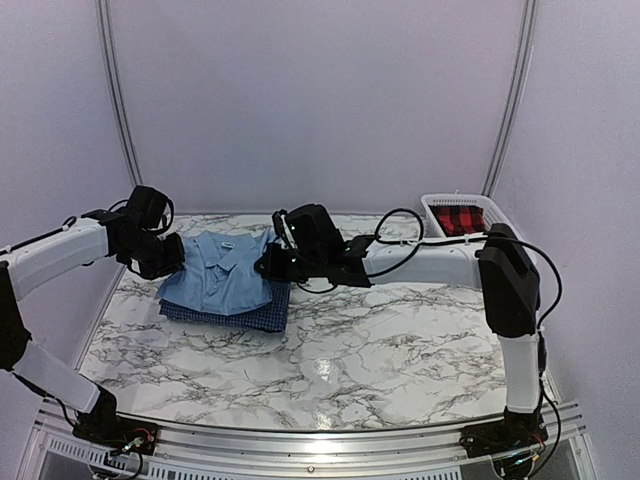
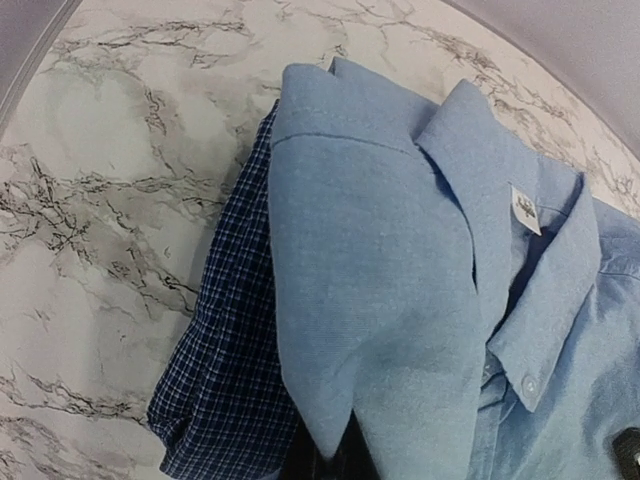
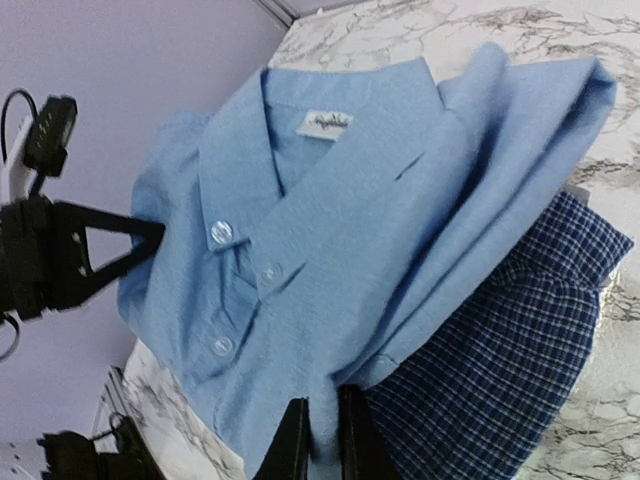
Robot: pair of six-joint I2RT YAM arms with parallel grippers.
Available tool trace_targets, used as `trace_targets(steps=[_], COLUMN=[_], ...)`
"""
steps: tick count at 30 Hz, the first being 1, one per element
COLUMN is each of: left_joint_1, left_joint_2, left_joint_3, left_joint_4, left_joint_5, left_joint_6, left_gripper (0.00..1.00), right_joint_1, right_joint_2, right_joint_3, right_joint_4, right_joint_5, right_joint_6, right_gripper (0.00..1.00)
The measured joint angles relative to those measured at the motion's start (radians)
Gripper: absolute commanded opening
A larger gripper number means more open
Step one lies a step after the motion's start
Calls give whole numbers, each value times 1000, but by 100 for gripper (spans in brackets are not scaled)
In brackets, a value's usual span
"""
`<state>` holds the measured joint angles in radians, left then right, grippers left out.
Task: Fold and stack the long sleeve shirts
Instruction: Place the square-folded shirt on the square-folded shirt.
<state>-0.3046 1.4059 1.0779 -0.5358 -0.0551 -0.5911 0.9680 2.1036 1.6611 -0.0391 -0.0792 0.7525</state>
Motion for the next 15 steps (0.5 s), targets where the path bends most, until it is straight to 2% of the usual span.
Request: trace_targets(steps=[3, 9, 13, 15], left_joint_1=[9, 17, 24, 32], left_joint_2=[16, 35, 36, 36], left_joint_3=[-14, -20, -21, -27], left_joint_4=[2, 11, 15, 17], left_joint_5=[0, -4, -14, -25], left_joint_6=[0, -3, -8, -7], left_gripper=[4, 23, 34, 36], right_joint_1=[0, 0, 0, 0], right_joint_2=[0, -2, -7, -17], right_joint_3=[-55, -125, -134, -141], right_joint_4=[8, 8, 3, -1], right_joint_5=[-3, 3, 14, 21], right_joint_6=[6, 9, 1, -6], right_gripper=[17, 31, 37, 41])
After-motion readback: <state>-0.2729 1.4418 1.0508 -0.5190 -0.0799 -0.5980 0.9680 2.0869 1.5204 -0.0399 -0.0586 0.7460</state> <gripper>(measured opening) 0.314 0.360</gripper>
